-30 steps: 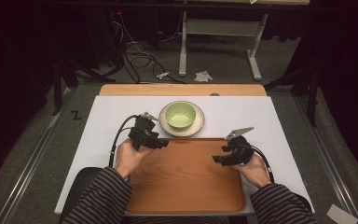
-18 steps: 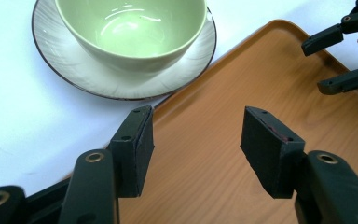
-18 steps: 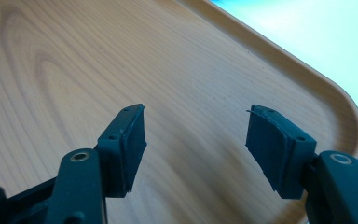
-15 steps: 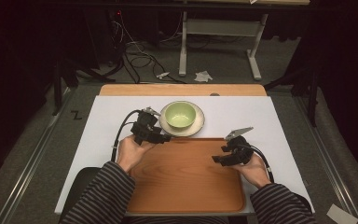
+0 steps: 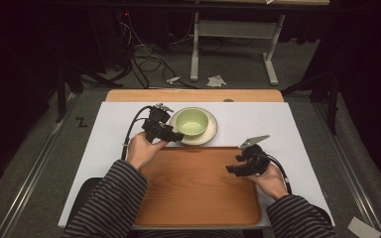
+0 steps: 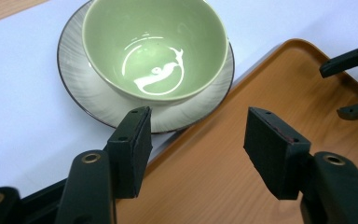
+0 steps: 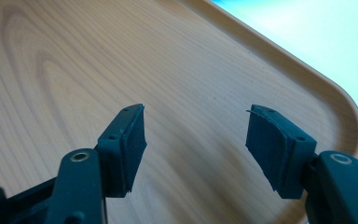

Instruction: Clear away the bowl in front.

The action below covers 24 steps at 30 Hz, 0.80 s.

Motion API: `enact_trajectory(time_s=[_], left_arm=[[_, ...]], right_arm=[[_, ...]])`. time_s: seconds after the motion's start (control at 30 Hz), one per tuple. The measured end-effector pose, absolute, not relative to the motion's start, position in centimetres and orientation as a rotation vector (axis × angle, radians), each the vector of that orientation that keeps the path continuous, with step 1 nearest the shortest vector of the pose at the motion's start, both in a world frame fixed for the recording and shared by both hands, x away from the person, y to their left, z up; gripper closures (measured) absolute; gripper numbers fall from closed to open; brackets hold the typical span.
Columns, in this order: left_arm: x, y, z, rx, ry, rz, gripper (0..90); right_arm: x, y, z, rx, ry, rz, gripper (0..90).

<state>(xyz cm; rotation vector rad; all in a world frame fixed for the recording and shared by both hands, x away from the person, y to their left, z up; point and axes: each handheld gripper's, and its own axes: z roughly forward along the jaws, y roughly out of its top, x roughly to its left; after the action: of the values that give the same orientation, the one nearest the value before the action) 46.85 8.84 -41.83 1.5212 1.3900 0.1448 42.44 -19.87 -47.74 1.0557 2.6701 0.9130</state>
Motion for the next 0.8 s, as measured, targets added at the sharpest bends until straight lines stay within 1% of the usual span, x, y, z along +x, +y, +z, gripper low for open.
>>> enact_trajectory(time_s=[0.37, 0.8], left_arm=[[48.9, 8.5, -41.1, 1.486, 1.446, 0.163, 42.5], [51.7, 7.7, -40.7, 1.523, 1.474, 0.184, 40.6]], right_arm=[[42.5, -20.0, -47.7, 1.047, 2.669, 0.907, 39.0], [42.4, -19.9, -47.7, 1.050, 2.666, 0.917, 39.0]])
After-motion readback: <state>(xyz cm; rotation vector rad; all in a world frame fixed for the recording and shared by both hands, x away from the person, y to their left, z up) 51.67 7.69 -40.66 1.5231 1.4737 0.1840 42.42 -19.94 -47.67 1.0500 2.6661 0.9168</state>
